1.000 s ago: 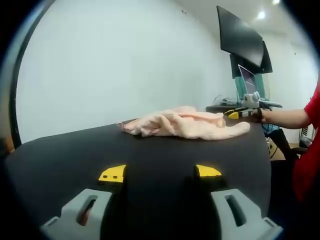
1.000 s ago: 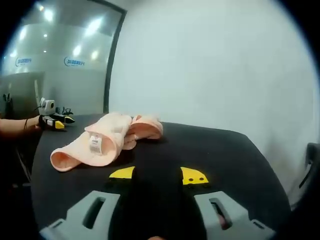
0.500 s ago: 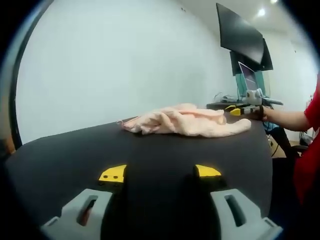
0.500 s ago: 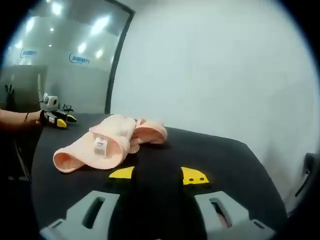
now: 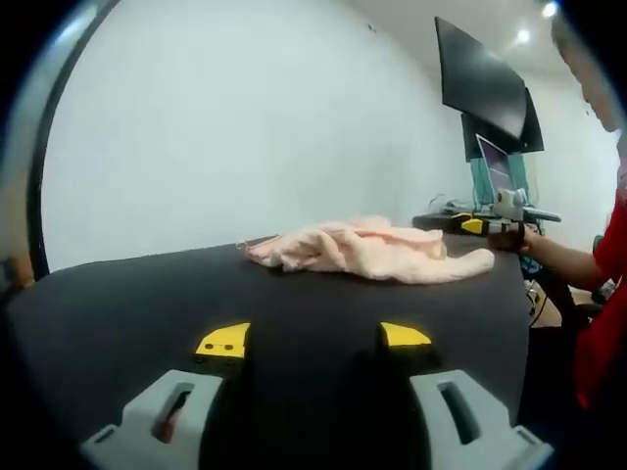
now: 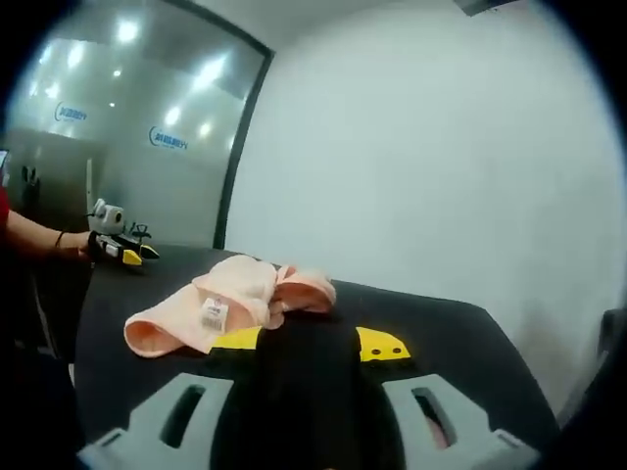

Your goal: Fold the towel on the table until its edges align and the towel forms a compact rectangular stack.

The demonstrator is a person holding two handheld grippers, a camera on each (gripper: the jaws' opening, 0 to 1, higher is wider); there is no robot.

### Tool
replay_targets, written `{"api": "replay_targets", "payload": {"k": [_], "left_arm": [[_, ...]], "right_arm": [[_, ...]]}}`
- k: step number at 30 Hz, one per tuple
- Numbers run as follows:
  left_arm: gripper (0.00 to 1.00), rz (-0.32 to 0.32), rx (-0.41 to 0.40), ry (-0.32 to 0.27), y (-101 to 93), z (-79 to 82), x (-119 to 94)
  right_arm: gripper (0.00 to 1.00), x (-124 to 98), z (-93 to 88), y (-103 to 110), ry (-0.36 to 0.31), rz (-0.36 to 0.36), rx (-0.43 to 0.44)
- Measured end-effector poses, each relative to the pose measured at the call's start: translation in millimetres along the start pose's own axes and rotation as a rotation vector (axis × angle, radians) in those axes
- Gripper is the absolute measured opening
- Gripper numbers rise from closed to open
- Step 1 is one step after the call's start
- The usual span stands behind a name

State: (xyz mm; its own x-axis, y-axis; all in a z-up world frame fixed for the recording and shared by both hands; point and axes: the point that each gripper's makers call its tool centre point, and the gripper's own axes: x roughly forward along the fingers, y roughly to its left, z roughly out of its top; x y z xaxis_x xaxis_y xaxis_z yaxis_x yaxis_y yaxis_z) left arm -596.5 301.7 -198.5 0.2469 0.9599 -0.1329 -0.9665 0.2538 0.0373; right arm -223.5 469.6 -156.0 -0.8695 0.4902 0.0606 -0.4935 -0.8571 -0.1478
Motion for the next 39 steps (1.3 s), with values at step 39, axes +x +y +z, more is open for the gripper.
{"api": "replay_targets", "payload": {"k": [39], "left_arm": [[0.40, -0.057, -0.067, -0.105, -12.7, 21.8, -3.7]], "right_arm": [[0.00, 121.7, 65.9, 107.4, 0.258, 0.066, -0.802]]}}
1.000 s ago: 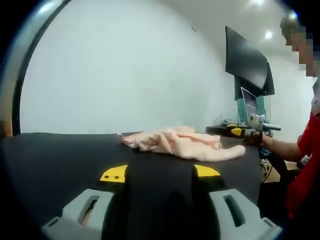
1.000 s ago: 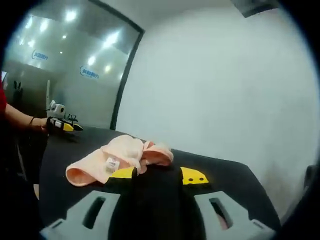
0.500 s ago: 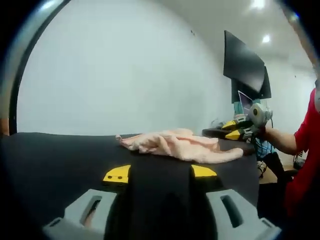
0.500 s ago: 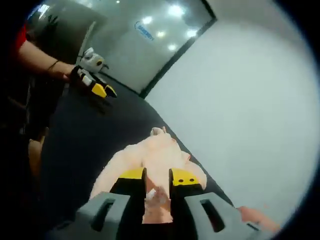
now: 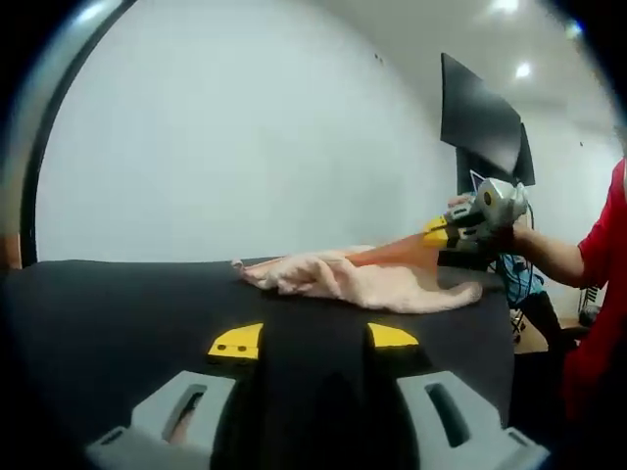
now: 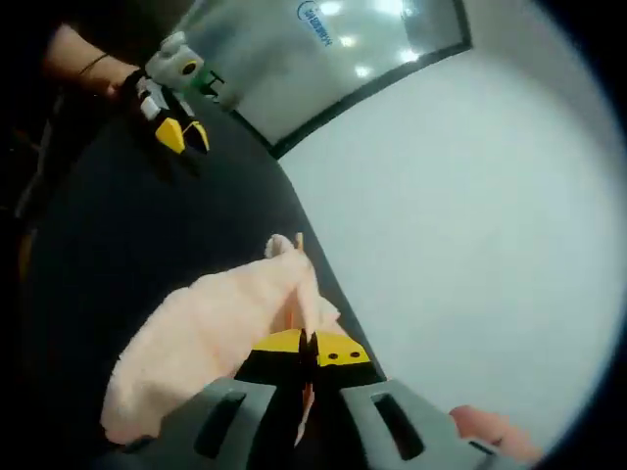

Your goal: Fold the towel on the table until its edges align and the towel forms a compact rectangular stack.

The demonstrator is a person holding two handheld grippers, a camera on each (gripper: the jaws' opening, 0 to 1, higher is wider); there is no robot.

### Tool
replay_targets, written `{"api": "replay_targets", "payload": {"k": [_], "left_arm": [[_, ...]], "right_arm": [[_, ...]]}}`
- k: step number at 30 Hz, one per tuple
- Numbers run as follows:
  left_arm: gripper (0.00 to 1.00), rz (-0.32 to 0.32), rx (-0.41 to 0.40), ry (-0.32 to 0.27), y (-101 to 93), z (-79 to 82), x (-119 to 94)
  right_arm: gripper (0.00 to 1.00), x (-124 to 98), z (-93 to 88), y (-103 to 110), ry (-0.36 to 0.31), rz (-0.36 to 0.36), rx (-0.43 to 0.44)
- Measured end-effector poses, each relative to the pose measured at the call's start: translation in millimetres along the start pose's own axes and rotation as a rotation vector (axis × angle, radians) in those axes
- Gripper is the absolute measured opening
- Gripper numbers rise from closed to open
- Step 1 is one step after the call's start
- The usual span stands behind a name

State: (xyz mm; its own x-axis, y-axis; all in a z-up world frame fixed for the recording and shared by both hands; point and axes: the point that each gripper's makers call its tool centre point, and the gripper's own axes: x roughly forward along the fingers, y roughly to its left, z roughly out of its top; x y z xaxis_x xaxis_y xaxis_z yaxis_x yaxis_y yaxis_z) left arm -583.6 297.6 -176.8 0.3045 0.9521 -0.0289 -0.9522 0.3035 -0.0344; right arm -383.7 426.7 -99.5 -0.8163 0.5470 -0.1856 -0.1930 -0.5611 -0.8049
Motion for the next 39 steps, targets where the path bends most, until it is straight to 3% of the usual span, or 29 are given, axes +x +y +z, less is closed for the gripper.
{"api": "replay_targets", "payload": {"k": [7, 10, 19, 26, 34, 37, 39], "left_arm": [[0.38, 0.024, 0.015, 0.035, -1.3, -5.4, 0.5], [0.38, 0.037, 0.002, 0.033, 1.5, -5.2, 0.2], [0.38, 0.040, 0.006, 0.048, 12.8, -7.4, 0.9], [0.37, 0.037, -0.052, 0.008, 18.4, -0.7, 1.4], [0.33, 0.019, -0.082, -0.022, 9.9, 6.1, 1.8], [0.32, 0.009, -0.058, -0.008, -1.8, 8.8, 5.8], [0.32, -0.016, -0.072, -0.061, -9.7, 26.3, 16.1]], "right_arm": [[0.00, -49.0, 44.7, -97.4, -0.099, -0.187, 0.037], [0.00, -72.9, 59.3, -134.4, -0.107, -0.256, 0.001], [0.00, -114.4, 84.3, -230.5, -0.098, -0.396, -0.057], [0.00, -152.8, 87.5, -290.1, -0.115, -0.522, -0.023], [0.00, -200.8, 105.7, -344.9, -0.230, -0.685, 0.080], [0.00, -216.5, 114.4, -355.9, -0.269, -0.706, 0.097], [0.00, -222.2, 121.6, -361.4, -0.321, -0.683, 0.134]]}}
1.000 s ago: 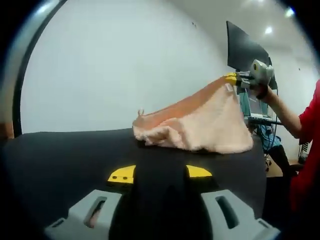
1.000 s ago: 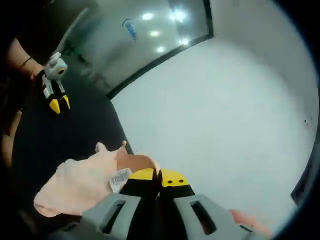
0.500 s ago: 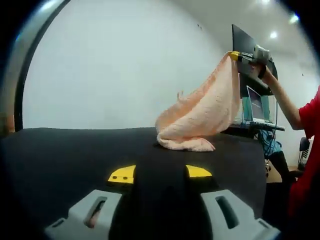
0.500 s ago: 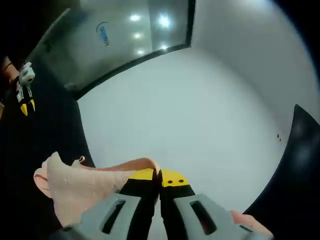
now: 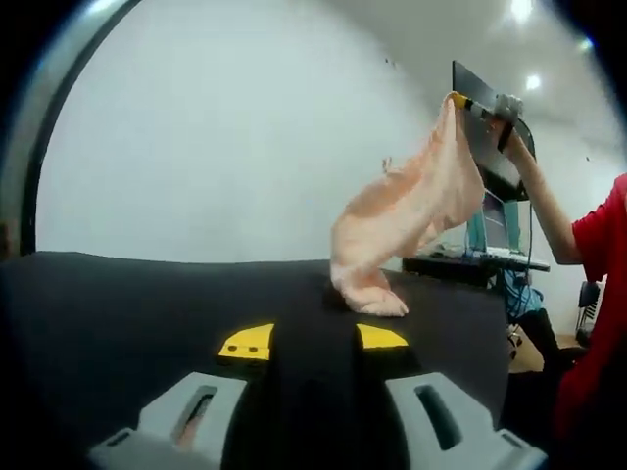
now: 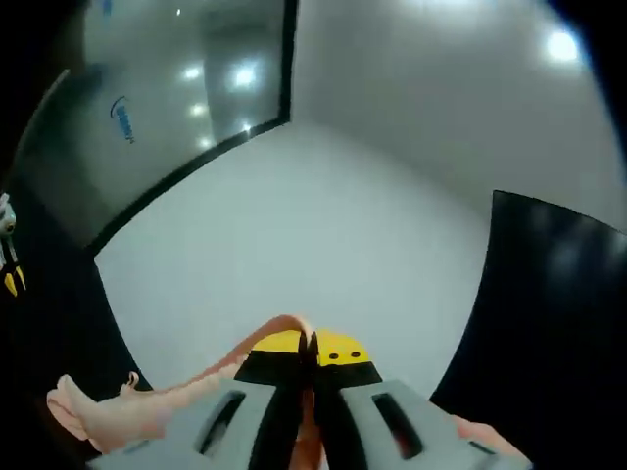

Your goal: Fold the towel on the table until its edges align and the towel forms a compact rectangular stack.

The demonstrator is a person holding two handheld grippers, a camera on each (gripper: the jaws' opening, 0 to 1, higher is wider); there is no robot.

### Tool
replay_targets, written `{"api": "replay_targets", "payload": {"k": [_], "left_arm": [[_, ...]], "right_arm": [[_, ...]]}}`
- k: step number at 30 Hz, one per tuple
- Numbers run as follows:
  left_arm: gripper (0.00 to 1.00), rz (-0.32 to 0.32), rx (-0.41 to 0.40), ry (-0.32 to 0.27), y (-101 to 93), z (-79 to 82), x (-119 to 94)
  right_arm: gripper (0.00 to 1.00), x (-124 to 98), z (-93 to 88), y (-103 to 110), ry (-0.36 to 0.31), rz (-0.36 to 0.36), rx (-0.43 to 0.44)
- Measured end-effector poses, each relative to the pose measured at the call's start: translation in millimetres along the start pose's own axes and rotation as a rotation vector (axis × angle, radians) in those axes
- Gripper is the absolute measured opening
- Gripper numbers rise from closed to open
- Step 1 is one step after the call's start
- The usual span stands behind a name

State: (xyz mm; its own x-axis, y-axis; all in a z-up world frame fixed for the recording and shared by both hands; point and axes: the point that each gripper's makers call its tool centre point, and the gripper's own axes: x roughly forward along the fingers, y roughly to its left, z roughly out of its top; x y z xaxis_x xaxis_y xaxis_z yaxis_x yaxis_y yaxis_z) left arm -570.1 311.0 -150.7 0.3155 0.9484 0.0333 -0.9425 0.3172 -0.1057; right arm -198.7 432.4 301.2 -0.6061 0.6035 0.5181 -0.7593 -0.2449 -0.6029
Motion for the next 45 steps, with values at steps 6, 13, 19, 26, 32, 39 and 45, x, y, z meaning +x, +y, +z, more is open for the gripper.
{"api": "replay_targets", "payload": {"k": [6, 13, 19, 26, 32, 39, 45], "left_arm": [[0.33, -0.066, -0.015, -0.061, -20.0, 32.4, 51.5], [0.37, -0.146, 0.010, -0.021, -31.1, 64.3, 168.7], [0.55, -0.209, -0.235, 0.044, -66.7, 28.9, 272.6], [0.11, -0.370, -0.241, 0.033, -108.1, 2.4, 310.9], [0.04, -0.256, -0.110, 0.024, -102.5, 30.5, 278.6], [0.04, -0.060, -0.015, -0.148, -32.6, 141.0, 202.2], [0.04, 0.113, 0.166, -0.233, 0.5, 230.5, 117.7]], "right_arm": [[0.00, -12.9, 26.0, -12.7, -0.084, 0.049, 0.068], [0.00, -6.8, 36.3, -41.6, -0.126, 0.037, 0.133], [0.00, -7.8, 25.6, -43.1, -0.116, 0.044, 0.187], [0.00, -17.6, 16.8, -45.3, -0.088, 0.047, 0.137], [0.00, -23.9, -6.5, -53.1, -0.058, 0.029, 0.130], [0.00, -37.5, -43.2, -58.9, -0.028, -0.001, 0.230], [0.00, -55.0, -74.4, -58.7, -0.002, -0.002, 0.282]]}}
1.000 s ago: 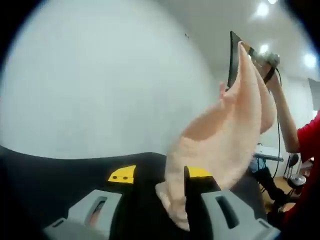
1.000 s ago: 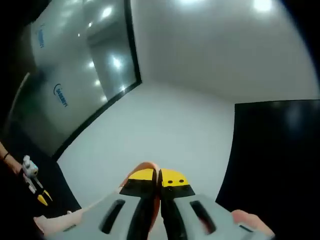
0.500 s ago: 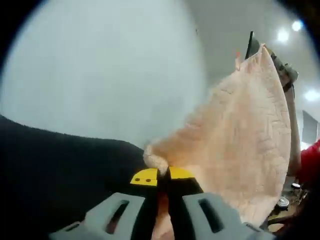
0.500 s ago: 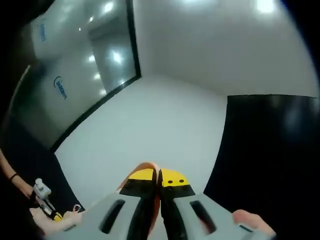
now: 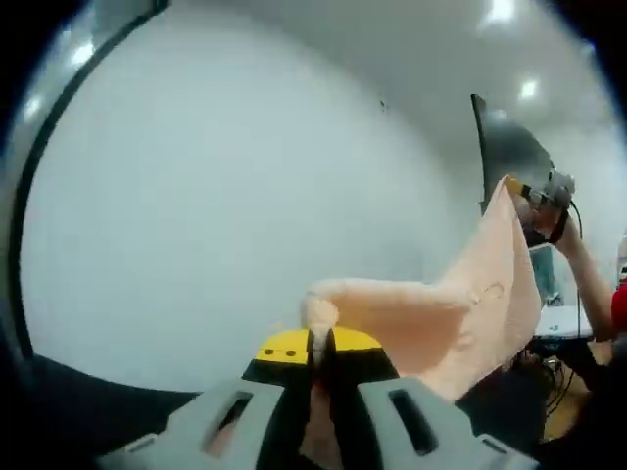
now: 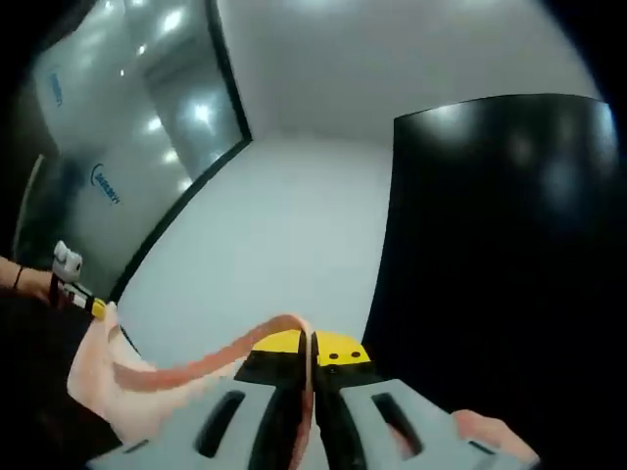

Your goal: Fold the towel on the table until its edges align and the towel forms a compact rectangular stack.

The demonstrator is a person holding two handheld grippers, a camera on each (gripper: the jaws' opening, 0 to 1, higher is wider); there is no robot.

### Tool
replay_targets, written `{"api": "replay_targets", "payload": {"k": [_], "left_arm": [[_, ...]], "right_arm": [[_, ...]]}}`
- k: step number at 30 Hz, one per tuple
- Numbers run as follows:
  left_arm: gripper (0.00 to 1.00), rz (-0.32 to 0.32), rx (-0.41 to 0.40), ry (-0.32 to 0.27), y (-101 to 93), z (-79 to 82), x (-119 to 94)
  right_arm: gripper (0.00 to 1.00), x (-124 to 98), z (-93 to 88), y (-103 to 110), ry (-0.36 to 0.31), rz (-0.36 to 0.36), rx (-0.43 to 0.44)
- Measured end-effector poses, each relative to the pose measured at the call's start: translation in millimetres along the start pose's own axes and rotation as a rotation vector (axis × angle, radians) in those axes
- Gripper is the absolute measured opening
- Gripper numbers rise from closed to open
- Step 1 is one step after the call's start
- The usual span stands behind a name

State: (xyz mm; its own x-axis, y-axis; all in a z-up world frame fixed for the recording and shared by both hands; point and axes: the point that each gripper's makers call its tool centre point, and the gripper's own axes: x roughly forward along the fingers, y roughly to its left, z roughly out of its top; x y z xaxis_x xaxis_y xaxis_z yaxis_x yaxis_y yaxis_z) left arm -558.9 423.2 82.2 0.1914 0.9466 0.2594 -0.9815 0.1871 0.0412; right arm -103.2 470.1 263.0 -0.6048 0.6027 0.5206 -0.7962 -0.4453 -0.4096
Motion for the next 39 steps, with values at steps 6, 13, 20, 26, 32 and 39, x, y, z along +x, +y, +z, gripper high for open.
{"api": "replay_targets", "payload": {"k": [6, 13, 20, 26, 32, 39], "left_arm": [[0.05, 0.140, 0.260, 0.021, 10.6, 69.7, -56.2], [0.06, 0.122, 0.263, 0.208, -4.0, 58.1, -94.4], [0.07, 0.193, 0.211, 0.410, 41.8, -26.1, -97.0], [0.11, 0.236, 0.163, 0.581, 69.0, -136.9, -89.1], [0.37, 0.098, 0.133, 0.784, 52.3, -203.6, -122.0], [0.35, 0.238, -0.057, 0.755, 128.0, -188.4, -151.3]], "right_arm": [[0.00, -7.6, -35.1, 12.0, 0.072, 0.032, 0.065], [0.00, -31.1, -61.9, 56.6, 0.192, 0.080, 0.097], [0.00, -30.7, -166.3, 101.4, 0.477, 0.057, 0.022], [0.00, -20.9, -282.5, 133.8, 0.663, 0.034, 0.079], [0.00, -42.2, -361.8, 171.9, 0.780, 0.112, 0.023], [0.15, -69.1, -418.6, 180.6, 0.850, 0.093, 0.160]]}}
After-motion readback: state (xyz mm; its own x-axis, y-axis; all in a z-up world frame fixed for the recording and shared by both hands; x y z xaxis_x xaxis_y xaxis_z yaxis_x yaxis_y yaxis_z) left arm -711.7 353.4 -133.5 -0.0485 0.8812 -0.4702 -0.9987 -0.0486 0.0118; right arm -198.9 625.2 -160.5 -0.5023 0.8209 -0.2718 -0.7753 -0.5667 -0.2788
